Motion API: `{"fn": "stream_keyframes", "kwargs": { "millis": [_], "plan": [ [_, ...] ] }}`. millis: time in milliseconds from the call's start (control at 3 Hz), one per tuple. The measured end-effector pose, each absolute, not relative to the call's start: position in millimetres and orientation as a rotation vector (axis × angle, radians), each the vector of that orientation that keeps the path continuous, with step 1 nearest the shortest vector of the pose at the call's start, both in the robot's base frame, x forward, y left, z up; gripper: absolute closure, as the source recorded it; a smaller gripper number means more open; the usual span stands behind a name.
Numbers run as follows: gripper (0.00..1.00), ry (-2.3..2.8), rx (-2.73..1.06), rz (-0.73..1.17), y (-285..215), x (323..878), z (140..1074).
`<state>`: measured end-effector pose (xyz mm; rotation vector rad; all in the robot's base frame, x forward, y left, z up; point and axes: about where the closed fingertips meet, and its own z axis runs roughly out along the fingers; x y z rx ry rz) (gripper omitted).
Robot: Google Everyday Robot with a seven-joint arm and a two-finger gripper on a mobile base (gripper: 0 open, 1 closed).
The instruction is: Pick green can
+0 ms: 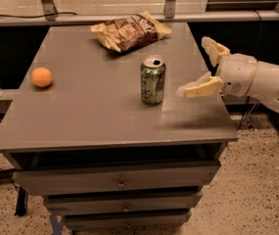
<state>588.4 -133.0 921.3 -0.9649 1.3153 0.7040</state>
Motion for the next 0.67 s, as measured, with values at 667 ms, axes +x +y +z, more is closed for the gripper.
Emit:
{"fn": "stream_keyframes", "kwargs": {
  "millis": [667],
  "plan": [
    [0.0, 1.321, -0.914, 0.62, -178.3, 578.7, 942.9]
  ]
}}
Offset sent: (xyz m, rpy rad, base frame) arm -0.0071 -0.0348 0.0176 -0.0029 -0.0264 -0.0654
